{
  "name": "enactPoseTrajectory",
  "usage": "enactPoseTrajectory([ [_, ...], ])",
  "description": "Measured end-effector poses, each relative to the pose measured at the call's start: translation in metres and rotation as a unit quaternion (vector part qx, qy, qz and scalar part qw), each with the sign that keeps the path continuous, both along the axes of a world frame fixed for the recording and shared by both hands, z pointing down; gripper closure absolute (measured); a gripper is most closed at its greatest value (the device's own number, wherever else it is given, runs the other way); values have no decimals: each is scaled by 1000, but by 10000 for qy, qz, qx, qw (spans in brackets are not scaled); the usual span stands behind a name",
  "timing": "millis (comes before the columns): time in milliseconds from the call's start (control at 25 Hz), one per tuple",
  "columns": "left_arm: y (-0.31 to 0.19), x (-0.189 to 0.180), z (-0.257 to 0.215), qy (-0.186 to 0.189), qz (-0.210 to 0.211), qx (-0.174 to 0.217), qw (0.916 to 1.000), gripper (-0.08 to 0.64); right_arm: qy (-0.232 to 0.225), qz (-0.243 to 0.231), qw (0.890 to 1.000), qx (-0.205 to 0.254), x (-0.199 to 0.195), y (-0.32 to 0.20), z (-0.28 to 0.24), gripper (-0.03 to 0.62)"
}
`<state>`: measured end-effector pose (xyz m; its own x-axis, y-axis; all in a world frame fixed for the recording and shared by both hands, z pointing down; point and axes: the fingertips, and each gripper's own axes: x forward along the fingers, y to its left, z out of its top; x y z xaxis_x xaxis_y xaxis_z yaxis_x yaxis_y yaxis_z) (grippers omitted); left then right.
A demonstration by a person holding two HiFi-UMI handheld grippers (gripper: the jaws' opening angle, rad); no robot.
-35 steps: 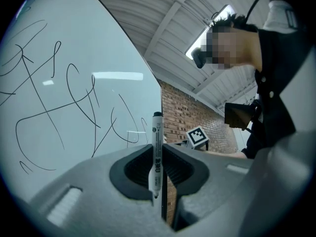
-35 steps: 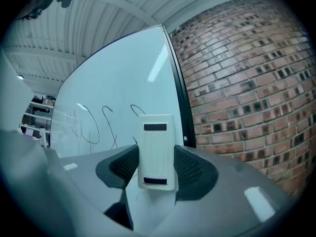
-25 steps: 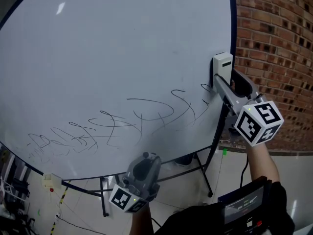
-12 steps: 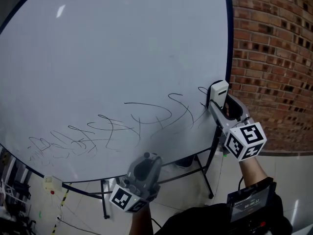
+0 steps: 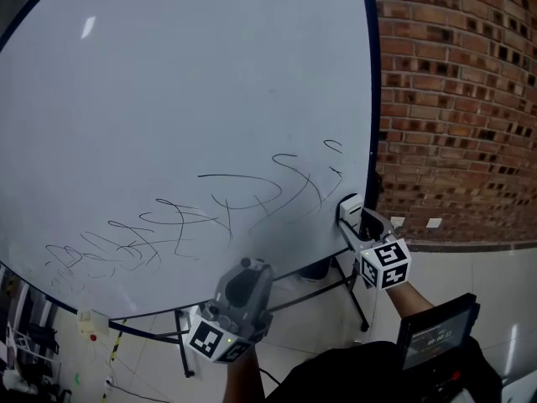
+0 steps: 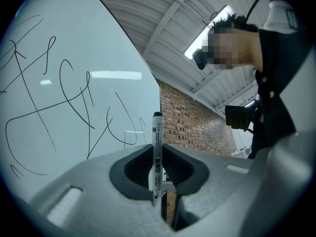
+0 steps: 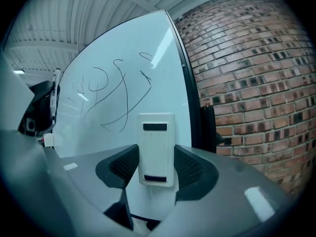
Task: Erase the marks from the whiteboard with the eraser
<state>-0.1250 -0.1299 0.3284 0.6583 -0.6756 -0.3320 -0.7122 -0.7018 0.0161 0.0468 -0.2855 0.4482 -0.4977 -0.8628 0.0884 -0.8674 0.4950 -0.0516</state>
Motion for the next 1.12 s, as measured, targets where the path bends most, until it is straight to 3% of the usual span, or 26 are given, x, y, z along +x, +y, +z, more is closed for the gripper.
enactPoseTrajectory([
  [240,5,-5,-1,45,-42,35,10000,502,-98,54,9999,-118,0,1,-12,364],
  [640,12,-17,-7,232,-157,141,9995,503,-274,-188,9959,839,-16,4,-187,362],
  [880,14,-30,-6,339,-298,122,9989,503,-398,-194,9850,1668,-24,13,-280,363],
  [1000,16,-32,-6,344,-339,121,9988,503,-338,-137,9825,1824,-26,14,-284,364],
  [1120,16,-33,-6,317,-348,121,9988,503,-165,-57,9835,1803,-27,13,-258,364],
])
